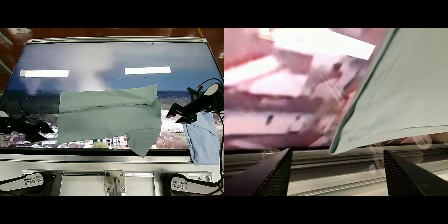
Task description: Fold the shirts.
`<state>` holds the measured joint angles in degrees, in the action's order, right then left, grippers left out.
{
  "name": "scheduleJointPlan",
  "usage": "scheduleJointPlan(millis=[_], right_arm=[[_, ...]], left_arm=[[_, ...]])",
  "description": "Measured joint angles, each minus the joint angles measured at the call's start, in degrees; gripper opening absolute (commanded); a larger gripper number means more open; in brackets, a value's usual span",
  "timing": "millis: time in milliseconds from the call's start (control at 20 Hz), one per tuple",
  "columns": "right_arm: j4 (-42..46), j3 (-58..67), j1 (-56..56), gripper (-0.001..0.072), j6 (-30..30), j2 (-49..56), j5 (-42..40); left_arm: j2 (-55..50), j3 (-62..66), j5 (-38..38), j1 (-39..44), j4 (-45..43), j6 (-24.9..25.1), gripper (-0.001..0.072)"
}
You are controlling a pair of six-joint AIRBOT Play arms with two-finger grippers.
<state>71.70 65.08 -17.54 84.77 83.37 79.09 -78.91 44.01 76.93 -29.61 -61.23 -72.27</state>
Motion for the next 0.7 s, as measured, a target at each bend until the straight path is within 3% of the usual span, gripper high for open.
scheduleJointPlan(millis=[350,400,450,500,700], right_arm=[[-2.62,-2.01,-0.74,0.0668,-0.68,-0.76,-1.2],[-2.82,-2.05,-0.72,0.0667,-0.79,-0.79,-1.14],[-2.86,-2.14,-0.74,0.0667,-0.83,-0.79,-1.03],[-2.93,-2.16,-0.76,0.0667,-0.81,-0.81,-0.92],[-2.21,-3.06,-0.81,0.0667,-0.81,-0.85,0.48]], left_arm=[[0.66,-7.8,-5.4,3.82,5.16,1.33,0.0653],[0.68,-8.37,-6.23,4.66,6.23,1.33,0.0555],[0.57,-8.96,-7.78,5.51,7.23,1.31,0.0264],[0.17,-9.4,-9.9,6.32,7.63,1.33,0.005],[-0.15,-10.08,-12.46,8.2,9.31,1.01,0.0038]])
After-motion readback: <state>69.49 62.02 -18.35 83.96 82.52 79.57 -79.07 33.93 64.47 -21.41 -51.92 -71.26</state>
